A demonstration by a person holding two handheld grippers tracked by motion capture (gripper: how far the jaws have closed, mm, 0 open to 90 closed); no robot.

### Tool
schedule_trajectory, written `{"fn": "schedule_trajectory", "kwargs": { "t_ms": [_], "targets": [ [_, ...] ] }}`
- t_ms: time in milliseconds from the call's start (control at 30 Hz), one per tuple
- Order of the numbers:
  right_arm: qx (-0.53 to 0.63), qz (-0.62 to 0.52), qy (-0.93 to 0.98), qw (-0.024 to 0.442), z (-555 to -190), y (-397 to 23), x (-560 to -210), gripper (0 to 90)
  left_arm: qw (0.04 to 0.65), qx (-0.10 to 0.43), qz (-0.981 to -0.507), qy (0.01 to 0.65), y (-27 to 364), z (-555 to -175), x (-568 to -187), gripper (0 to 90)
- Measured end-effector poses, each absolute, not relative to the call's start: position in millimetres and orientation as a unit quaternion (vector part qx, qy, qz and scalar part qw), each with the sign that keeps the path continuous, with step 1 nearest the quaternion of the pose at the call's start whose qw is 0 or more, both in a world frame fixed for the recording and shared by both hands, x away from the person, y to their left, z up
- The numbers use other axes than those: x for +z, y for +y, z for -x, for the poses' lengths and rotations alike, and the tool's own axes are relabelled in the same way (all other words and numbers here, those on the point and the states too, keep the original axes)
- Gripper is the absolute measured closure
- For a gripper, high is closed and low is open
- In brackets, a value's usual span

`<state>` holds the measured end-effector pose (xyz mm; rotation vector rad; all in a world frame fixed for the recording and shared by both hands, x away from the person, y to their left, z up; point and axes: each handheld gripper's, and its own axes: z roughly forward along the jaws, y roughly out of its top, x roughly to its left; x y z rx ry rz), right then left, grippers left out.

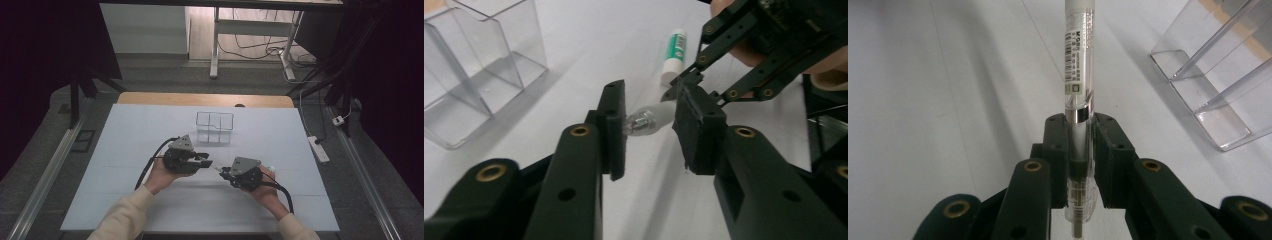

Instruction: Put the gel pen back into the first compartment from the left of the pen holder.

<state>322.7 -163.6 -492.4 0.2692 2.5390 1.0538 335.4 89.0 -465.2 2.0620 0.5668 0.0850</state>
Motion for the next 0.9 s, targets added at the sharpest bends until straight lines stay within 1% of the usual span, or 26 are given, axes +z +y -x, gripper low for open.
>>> {"fn": "schedule_trajectory", "kwargs": {
  "t_ms": [100, 167, 300, 633, 800, 833, 900],
  "targets": [
    [0.372, -0.096, 0.903, 0.193, -322.6, -163.3, -493.3, 75.2, 0.484, 0.024, -0.845, 0.228, 89.5, -335.8, -465.1, 72.3],
    [0.372, -0.098, 0.903, 0.194, -323.1, -164.2, -493.8, 74.1, 0.490, 0.006, -0.844, 0.219, 88.9, -335.6, -464.9, 75.5],
    [0.373, -0.101, 0.901, 0.198, -324.0, -165.6, -493.4, 72.9, 0.494, 0.001, -0.843, 0.212, 87.8, -334.1, -463.2, 78.7],
    [0.377, -0.106, 0.899, 0.196, -324.9, -166.6, -493.2, 71.2, 0.495, -0.001, -0.844, 0.208, 87.1, -333.0, -462.1, 80.1],
    [0.389, -0.124, 0.893, 0.192, -325.9, -169.0, -491.7, 67.3, 0.487, 0.014, -0.846, 0.216, 88.3, -332.7, -461.5, 80.3],
    [0.394, -0.132, 0.890, 0.190, -326.8, -171.2, -490.4, 64.4, 0.488, 0.013, -0.845, 0.218, 89.3, -333.1, -461.4, 80.3],
    [0.401, -0.141, 0.885, 0.187, -327.6, -174.0, -488.6, 61.3, 0.488, 0.017, -0.844, 0.222, 91.7, -333.5, -460.4, 80.3]
  ]
}}
